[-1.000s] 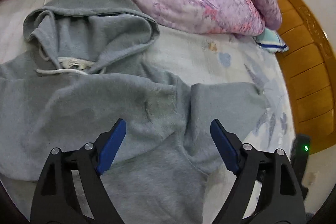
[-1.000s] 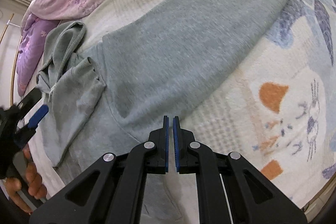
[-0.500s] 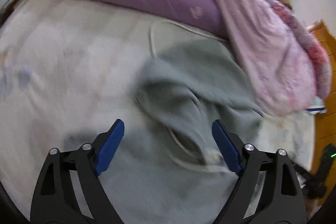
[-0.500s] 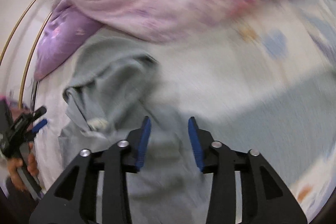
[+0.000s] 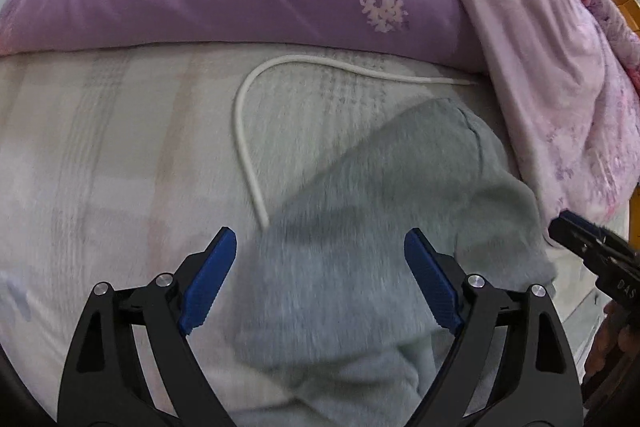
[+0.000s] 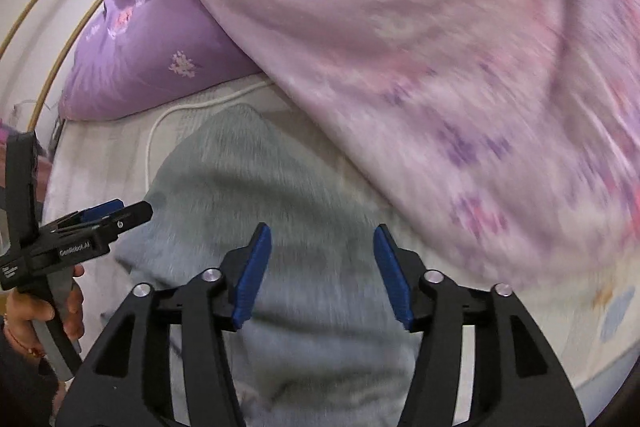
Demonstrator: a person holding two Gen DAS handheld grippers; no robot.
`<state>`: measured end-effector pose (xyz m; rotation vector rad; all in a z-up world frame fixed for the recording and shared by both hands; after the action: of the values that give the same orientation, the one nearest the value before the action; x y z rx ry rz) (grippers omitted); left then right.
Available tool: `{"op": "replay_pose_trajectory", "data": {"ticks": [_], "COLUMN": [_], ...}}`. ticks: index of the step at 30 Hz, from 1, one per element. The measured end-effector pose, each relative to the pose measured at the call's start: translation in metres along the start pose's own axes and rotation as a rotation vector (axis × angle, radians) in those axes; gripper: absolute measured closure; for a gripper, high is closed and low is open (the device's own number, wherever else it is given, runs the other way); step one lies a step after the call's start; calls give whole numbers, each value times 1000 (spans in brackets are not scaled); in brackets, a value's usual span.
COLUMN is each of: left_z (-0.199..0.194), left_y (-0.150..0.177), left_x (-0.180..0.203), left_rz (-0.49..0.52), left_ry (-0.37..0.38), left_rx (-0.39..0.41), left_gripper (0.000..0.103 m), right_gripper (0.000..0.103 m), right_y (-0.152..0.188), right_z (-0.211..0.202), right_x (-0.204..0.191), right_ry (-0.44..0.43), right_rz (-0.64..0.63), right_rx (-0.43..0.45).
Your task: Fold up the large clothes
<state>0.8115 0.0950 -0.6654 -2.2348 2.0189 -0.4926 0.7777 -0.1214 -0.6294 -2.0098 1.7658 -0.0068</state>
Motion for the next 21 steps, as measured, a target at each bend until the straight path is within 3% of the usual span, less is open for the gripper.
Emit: {"op": "replay_pose_trajectory", "data": {"ticks": [2,7,9,11,13,14,16,18,21], "left_z": [9,34,37,38,36,34,30,19,-22], "left_y": [-6,-10,-11,-10,-10,-10,-12,-17,-18], "left_x": [-5,-15,-13,-7,1,3,9,12,17], "left_rz": [-3,-12,23,87,114,120,134,141,184], "left_ry": [-19,-22,-45,-75,-54,-48,-39,-38,-13], "left_rx": [-14,-69,-43,-15,1,4,4,29,139], "left_gripper": [16,18,22,30,56,61,89,90,90], "right_gripper": [45,44,46,51,63,66,88,92,93], "right_y": [-8,-4,-2,-1,-1,-1,0,1,2], "right_z": [16,60,64,67,67,67,64,50,22], "right_x": [-3,-3,-3,2,4,4,-1,-11,-21], "right_ry": [-22,-97,-95,-88,-49,-34,-27,-3,8], "right_rz": [-28,-25,-33,-5,-23,-29,-34,-81,-139], "right_rx": [-9,-128,-122,-131,-134,-134,-130,-90,1]}}
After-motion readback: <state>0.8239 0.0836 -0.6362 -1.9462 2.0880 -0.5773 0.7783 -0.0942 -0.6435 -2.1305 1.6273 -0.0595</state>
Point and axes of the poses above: each gripper's, at about its wrist camera, not at the fingertips, and z roughly the way its jaws point, x to its right, y to its underside, the point moved 6 cm from there along z, roughly the way its jaws point, and after that the axes turned 4 degrees about x, right-handed, at the moved point
